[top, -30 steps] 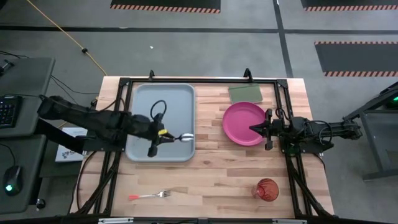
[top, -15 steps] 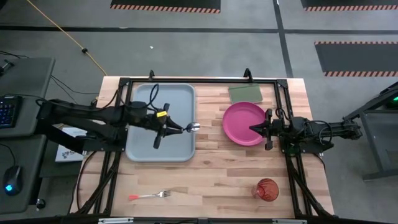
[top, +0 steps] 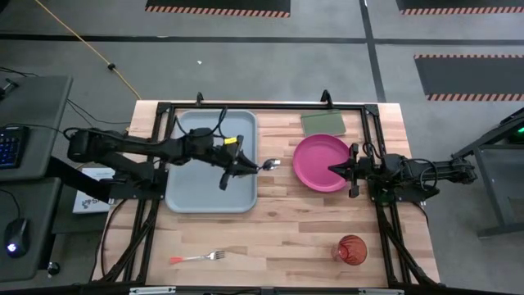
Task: Pick and place plate/cup/fork/spoon on tray
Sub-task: Put the yellow spoon on the top of the gray serving tray
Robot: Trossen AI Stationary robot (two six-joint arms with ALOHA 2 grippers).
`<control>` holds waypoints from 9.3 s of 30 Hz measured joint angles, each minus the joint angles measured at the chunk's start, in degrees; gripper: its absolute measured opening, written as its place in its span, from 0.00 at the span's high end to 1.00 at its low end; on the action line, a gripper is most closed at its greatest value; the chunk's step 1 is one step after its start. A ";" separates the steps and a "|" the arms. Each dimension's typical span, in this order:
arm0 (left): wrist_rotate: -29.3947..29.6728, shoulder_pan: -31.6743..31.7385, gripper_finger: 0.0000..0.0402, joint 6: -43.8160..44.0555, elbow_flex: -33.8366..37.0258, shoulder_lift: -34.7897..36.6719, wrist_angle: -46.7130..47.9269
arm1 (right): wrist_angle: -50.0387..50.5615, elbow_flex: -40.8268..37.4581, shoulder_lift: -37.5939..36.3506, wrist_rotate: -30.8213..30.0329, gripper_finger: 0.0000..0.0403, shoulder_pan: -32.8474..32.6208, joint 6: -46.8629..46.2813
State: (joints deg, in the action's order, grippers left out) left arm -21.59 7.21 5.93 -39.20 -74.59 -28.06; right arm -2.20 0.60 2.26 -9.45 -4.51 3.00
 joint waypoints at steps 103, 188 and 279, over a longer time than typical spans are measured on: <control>-34.02 22.92 0.89 27.22 -2.03 -15.50 -21.91 | -41.29 47.02 84.04 36.44 0.97 23.72 6.33; 49.71 12.81 0.87 -39.33 -5.42 -6.16 13.91 | -54.12 46.97 94.03 3.59 1.00 27.06 -23.32; 16.82 42.44 0.65 -15.52 -21.51 -19.32 64.99 | -33.55 46.93 89.83 14.14 0.50 34.84 -18.41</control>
State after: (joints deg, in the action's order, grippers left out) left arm -4.77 49.65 -9.58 -60.71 -93.91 36.93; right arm -35.75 47.53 92.09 4.69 30.33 -15.40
